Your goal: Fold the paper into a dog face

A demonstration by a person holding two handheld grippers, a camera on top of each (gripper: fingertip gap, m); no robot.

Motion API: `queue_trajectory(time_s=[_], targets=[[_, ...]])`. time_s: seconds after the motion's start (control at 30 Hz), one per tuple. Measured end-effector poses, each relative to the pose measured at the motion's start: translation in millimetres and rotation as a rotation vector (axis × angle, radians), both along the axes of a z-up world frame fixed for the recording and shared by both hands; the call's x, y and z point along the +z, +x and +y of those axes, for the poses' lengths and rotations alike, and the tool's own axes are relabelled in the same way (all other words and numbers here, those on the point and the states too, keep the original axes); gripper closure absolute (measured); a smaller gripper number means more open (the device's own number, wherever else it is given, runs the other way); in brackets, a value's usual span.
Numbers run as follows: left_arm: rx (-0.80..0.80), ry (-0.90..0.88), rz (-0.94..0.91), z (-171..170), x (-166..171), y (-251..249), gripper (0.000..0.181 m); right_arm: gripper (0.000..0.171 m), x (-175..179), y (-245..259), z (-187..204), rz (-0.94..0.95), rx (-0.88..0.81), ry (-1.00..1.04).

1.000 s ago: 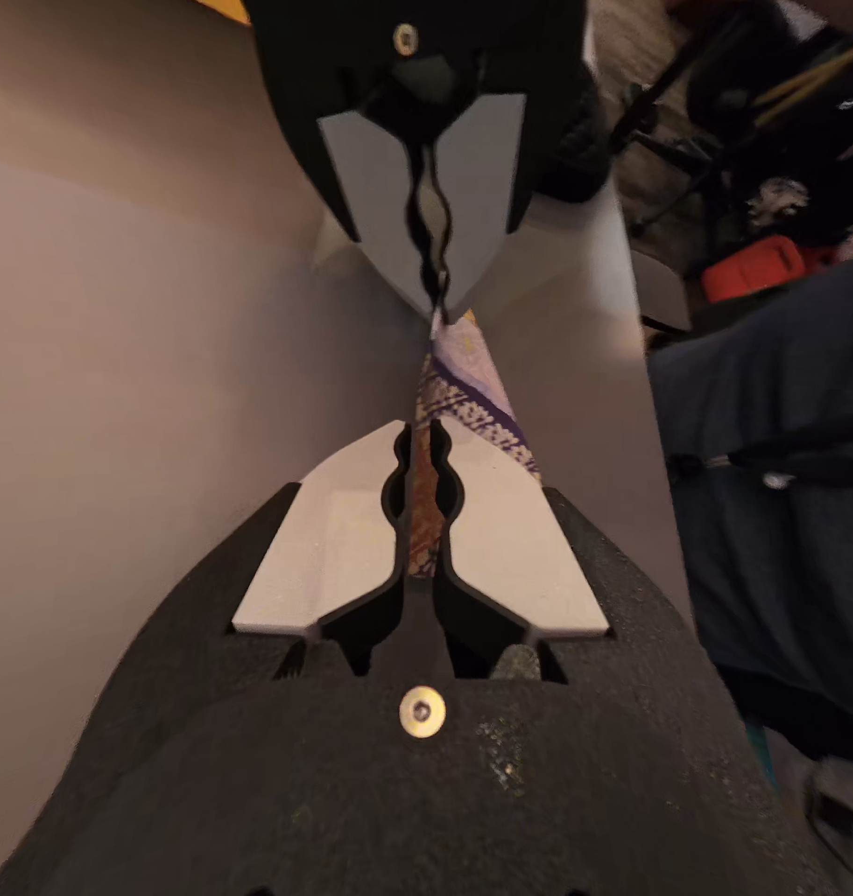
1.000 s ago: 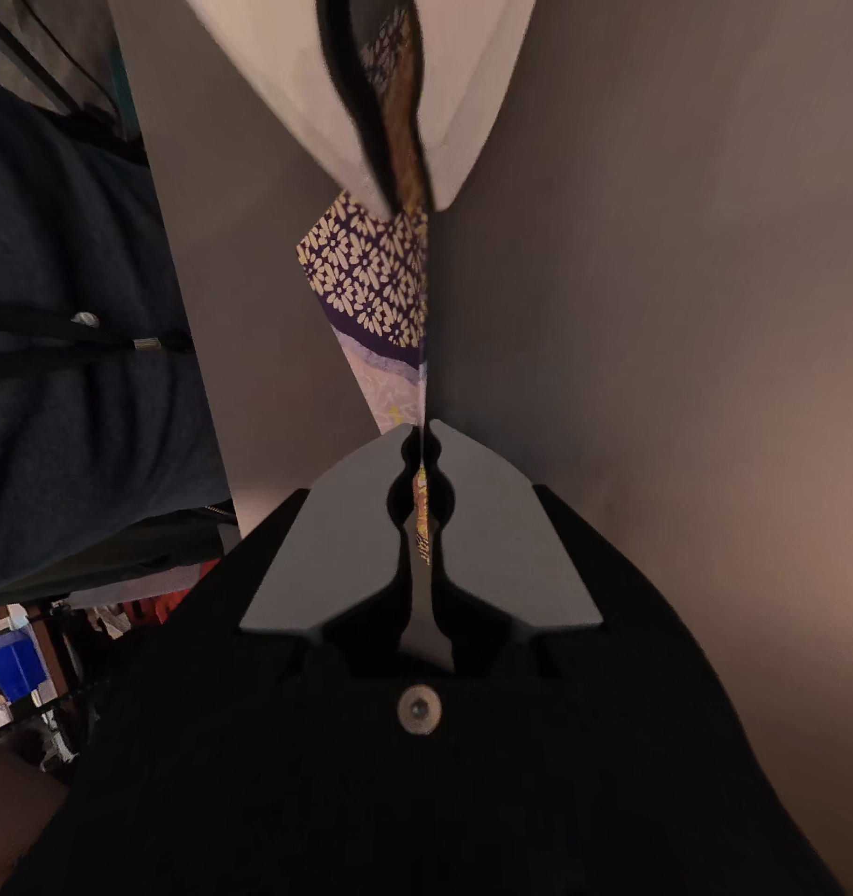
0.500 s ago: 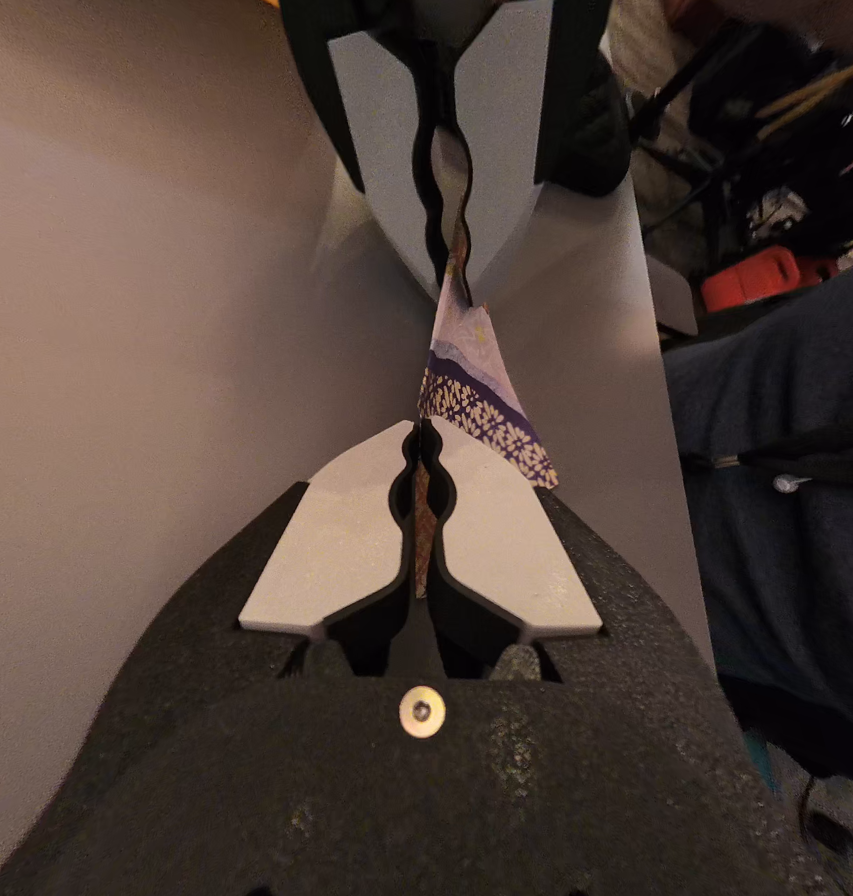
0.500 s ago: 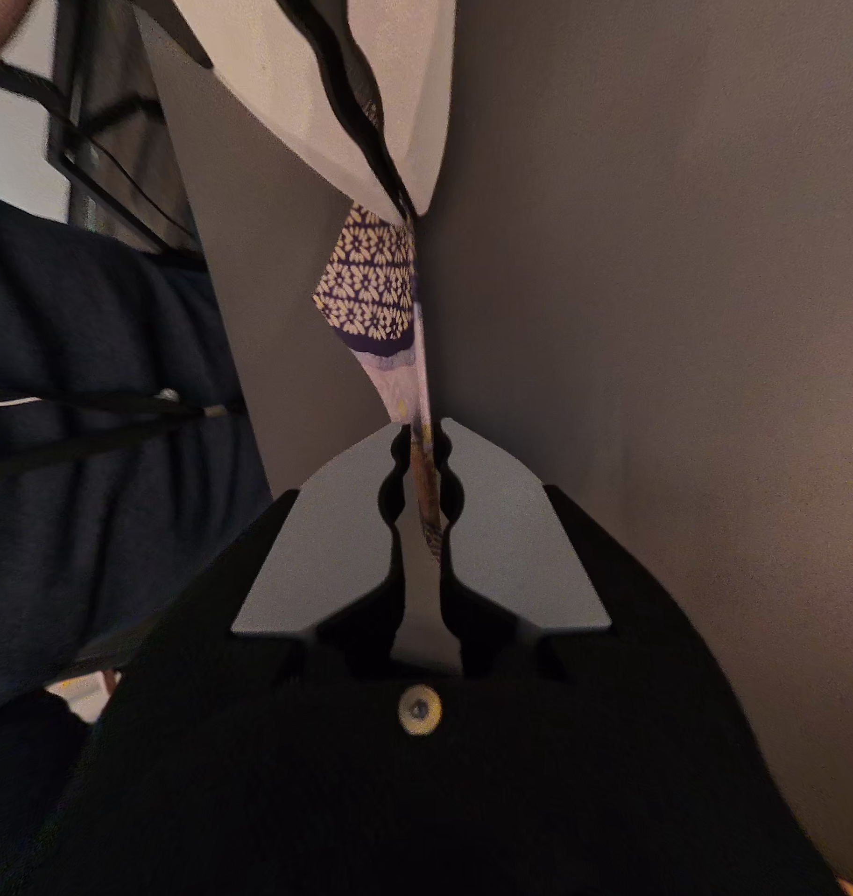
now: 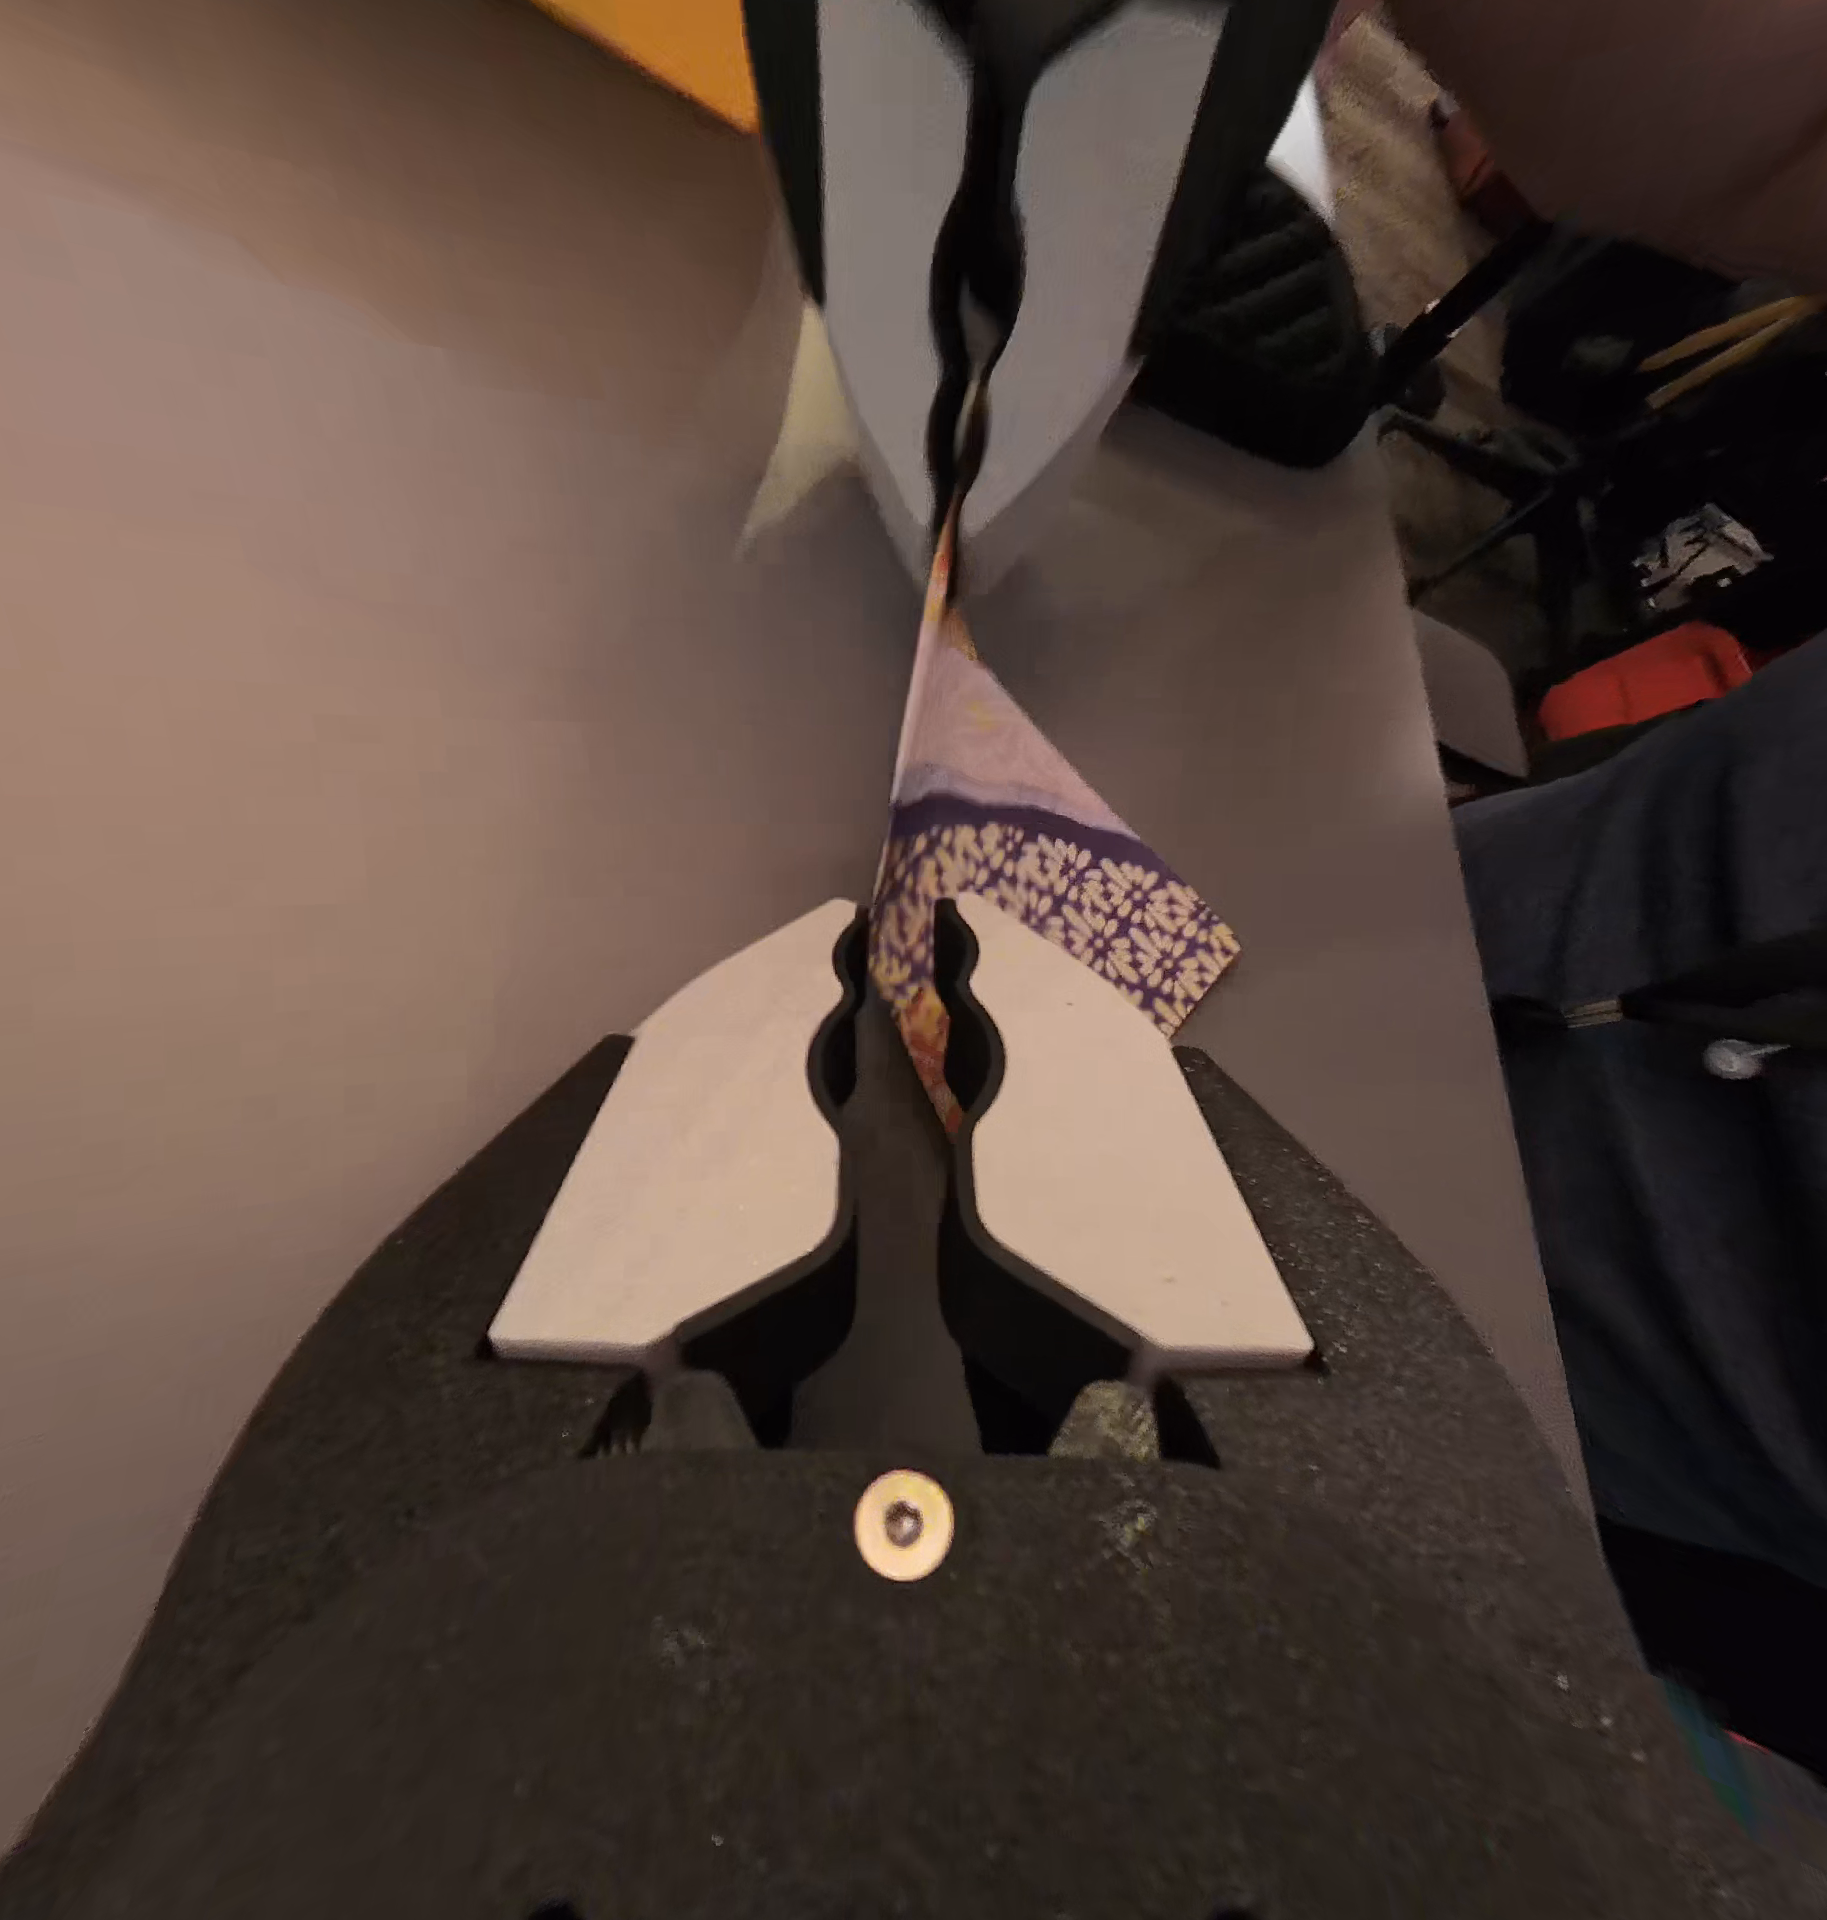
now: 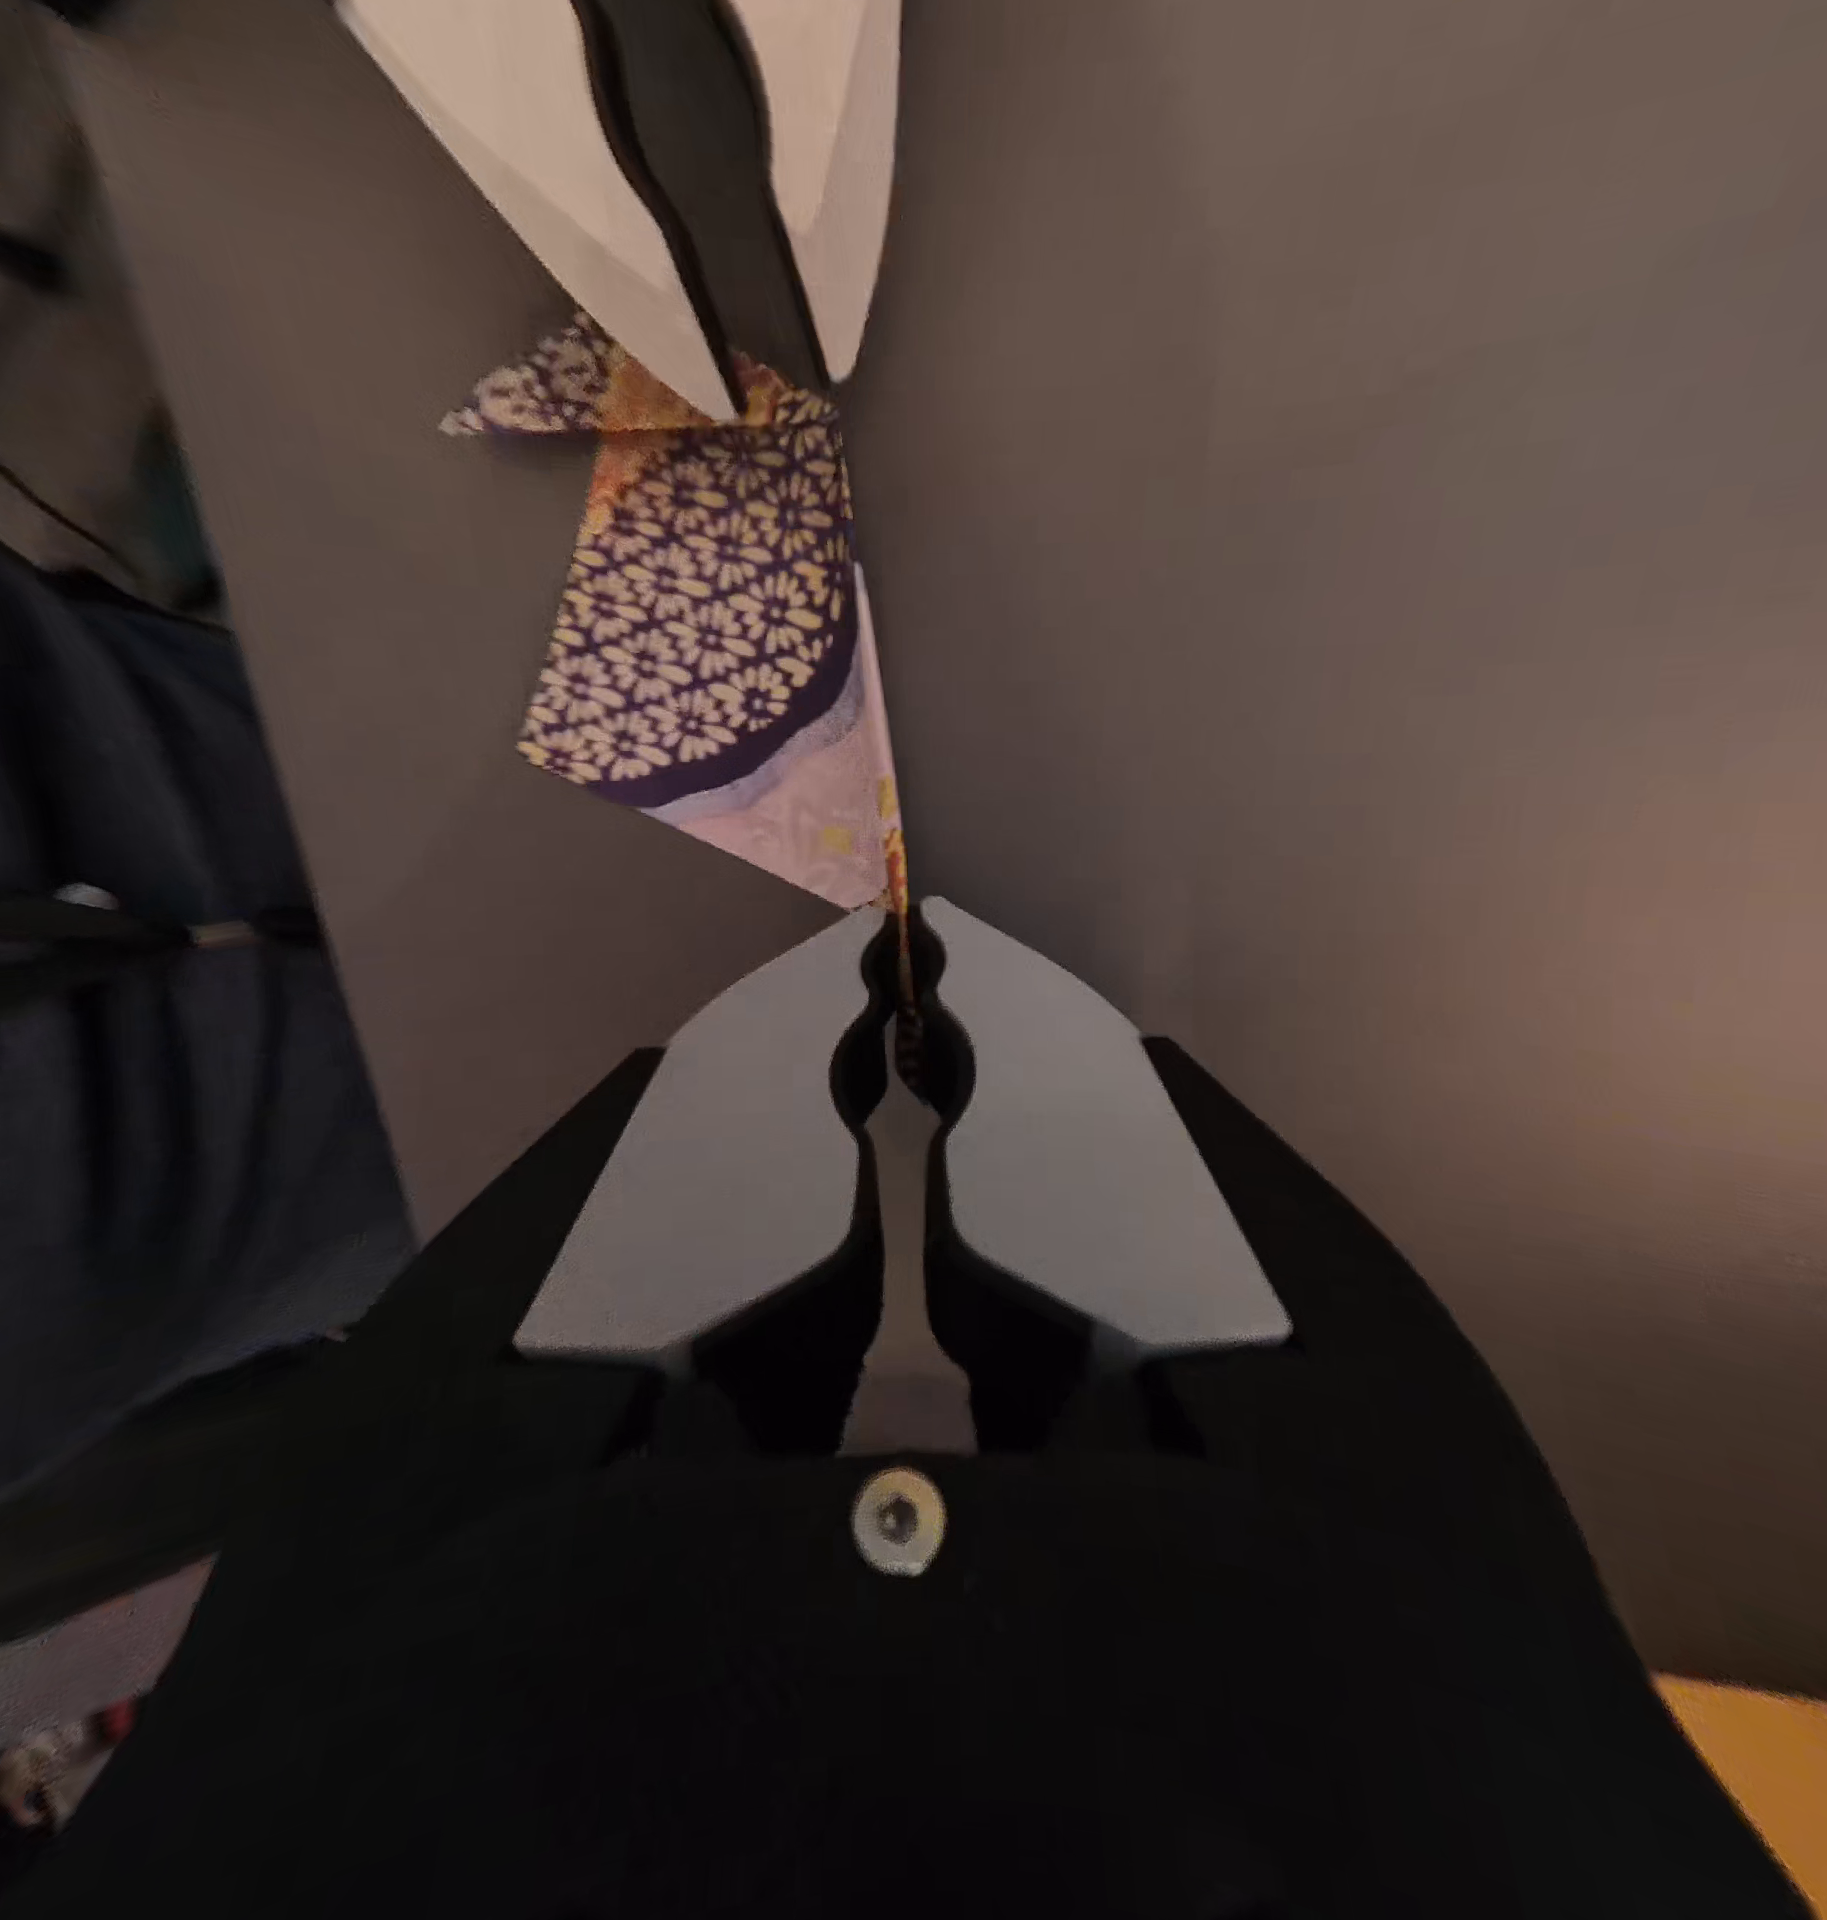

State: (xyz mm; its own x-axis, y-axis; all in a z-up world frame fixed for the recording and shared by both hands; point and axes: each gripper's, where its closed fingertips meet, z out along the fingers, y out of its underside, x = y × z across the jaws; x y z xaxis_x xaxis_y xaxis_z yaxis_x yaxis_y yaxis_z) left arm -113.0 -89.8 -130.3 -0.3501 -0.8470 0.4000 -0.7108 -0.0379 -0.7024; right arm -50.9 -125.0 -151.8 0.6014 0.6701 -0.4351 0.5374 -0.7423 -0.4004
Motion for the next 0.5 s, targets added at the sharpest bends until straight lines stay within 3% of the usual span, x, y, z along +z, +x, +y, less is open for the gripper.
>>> queue_trajectory(time_s=[0.1, 0.23, 0.33, 0.5], targets=[[-0.115, 0.019, 0.005, -15, 9, 10, 0.168, 0.169, -1, -1, 3, -0.057, 0.055, 0.031], [-0.2, 0.164, 0.099, -18, -14, 18, 0.167, 0.169, 6, -4, 10, -0.052, 0.08, 0.072], [-0.167, 0.174, 0.097, -13, -21, 25, 0.18, 0.169, 9, -1, 14, -0.079, 0.106, 0.154], [-0.091, 0.169, 0.019, -4, -20, 32, 0.181, 0.167, 17, -2, 23, -0.087, 0.092, 0.378]])
